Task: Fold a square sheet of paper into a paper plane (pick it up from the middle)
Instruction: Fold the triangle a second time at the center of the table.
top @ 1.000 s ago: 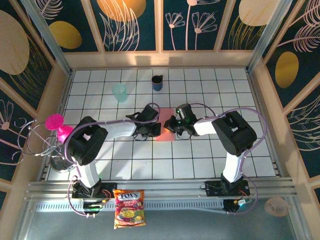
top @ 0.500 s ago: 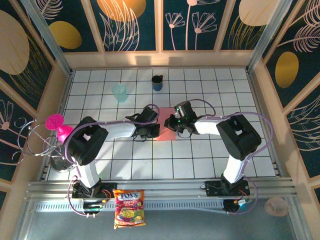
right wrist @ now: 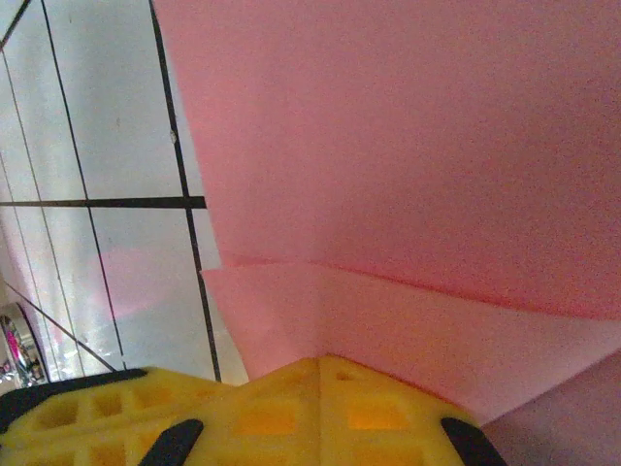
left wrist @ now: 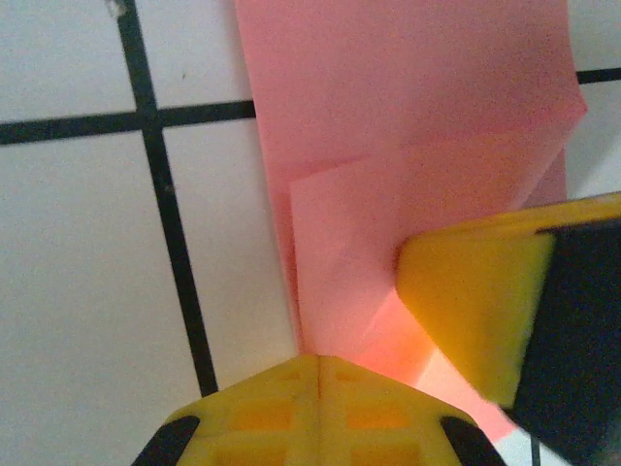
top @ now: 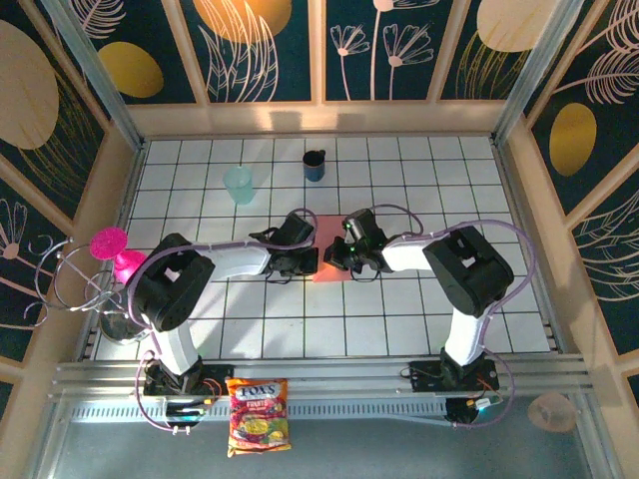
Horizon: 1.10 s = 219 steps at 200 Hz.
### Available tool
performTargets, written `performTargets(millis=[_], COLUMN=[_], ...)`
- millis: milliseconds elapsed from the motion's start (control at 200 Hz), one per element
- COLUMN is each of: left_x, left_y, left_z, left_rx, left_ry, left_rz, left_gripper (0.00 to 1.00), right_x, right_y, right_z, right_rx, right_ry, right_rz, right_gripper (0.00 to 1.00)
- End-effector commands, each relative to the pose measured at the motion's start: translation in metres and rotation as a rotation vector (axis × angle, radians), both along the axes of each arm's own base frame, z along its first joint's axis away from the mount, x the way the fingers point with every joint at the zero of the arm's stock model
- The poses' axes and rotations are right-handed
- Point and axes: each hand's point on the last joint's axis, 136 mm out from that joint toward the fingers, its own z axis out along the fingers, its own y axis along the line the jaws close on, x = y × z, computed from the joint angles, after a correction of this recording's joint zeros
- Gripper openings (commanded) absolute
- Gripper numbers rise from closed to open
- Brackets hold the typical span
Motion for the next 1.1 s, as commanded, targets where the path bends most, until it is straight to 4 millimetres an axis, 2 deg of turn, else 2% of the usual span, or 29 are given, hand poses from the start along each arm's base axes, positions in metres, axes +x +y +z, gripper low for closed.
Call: performTargets(millis=[0,185,200,240,345,360,420,646,831,861,1091], left_x=[-0.007,-0.018,-0.018,-0.019,-0.022,-0.024,-0.027,-0.031,-0.043,-0.045,-0.055], left_y=[-0.007,-0.02,-0.022,-0.024,-0.022,-0.02,-0.015,0.015,0.033,0.035,0.04], left_z=[0.014,0.02,0.03,0.031,0.023,0.013,0.001,-0.024,-0.041,-0.043,-0.051], left_rx=[-0.079,-0.192,-0.218,-0.24,-0.231,-0.21,-0.169,0.001,0.07,0.076,0.07], left_ry=[0.0,0.026,0.01,0.011,0.036,0.056,0.084,0.121,0.162,0.168,0.197], left_rz=[-0.008,-0.041,-0.044,-0.044,-0.04,-0.038,-0.029,0.035,0.065,0.068,0.074], left_gripper=[0.0,0.0,0.0,0.0,0.0,0.0,0.0,0.0,0.0,0.0,0.0], right_x=[-0.01,-0.011,-0.011,-0.01,-0.01,-0.01,-0.01,-0.001,0.021,0.032,0.075], right_y=[-0.01,-0.012,-0.012,-0.012,-0.011,-0.01,-0.011,-0.017,-0.036,-0.049,-0.089], right_z=[-0.022,-0.026,-0.025,-0.025,-0.024,-0.024,-0.024,-0.019,-0.016,-0.016,-0.008], right_rx=[-0.054,-0.059,-0.057,-0.057,-0.052,-0.05,-0.051,-0.053,-0.057,-0.054,-0.092], right_ry=[0.058,0.071,0.068,0.069,0.07,0.07,0.069,0.035,-0.024,-0.028,-0.088], right_rz=[-0.025,-0.034,-0.033,-0.034,-0.034,-0.032,-0.031,-0.036,-0.061,-0.094,-0.173], right_gripper=[0.0,0.0,0.0,0.0,0.0,0.0,0.0,0.0,0.0,0.0,0.0])
